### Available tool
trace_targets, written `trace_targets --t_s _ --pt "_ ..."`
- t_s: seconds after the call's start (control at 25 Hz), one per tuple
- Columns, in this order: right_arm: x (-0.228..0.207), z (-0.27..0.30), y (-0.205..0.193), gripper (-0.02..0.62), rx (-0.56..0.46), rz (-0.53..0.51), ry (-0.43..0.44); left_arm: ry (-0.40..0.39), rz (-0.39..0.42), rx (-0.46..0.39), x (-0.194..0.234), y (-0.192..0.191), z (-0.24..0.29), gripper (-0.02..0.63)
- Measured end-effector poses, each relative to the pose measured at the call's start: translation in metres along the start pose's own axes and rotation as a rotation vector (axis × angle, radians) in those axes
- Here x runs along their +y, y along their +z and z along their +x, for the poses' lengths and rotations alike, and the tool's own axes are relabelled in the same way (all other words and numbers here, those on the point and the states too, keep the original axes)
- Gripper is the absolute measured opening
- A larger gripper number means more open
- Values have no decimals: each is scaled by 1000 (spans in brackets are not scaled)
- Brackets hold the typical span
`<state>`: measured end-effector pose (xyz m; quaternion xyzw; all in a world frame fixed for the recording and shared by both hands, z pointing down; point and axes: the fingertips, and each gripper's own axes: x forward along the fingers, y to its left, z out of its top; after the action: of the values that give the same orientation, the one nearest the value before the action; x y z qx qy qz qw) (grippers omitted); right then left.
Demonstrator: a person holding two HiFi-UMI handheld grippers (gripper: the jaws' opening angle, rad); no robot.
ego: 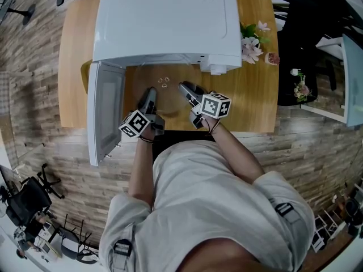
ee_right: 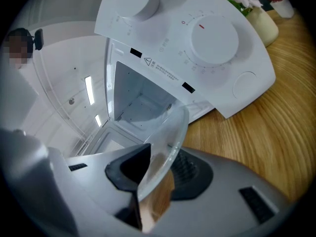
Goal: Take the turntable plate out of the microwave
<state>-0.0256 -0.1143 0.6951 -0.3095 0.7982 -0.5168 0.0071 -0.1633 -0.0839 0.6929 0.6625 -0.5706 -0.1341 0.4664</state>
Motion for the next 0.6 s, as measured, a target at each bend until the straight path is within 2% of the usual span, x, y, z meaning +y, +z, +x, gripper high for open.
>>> trace_targets --t_s 0.6 --pt "34 -8 4 129 -5 -95 35 -44 -29 -64 -18 11 -25 144"
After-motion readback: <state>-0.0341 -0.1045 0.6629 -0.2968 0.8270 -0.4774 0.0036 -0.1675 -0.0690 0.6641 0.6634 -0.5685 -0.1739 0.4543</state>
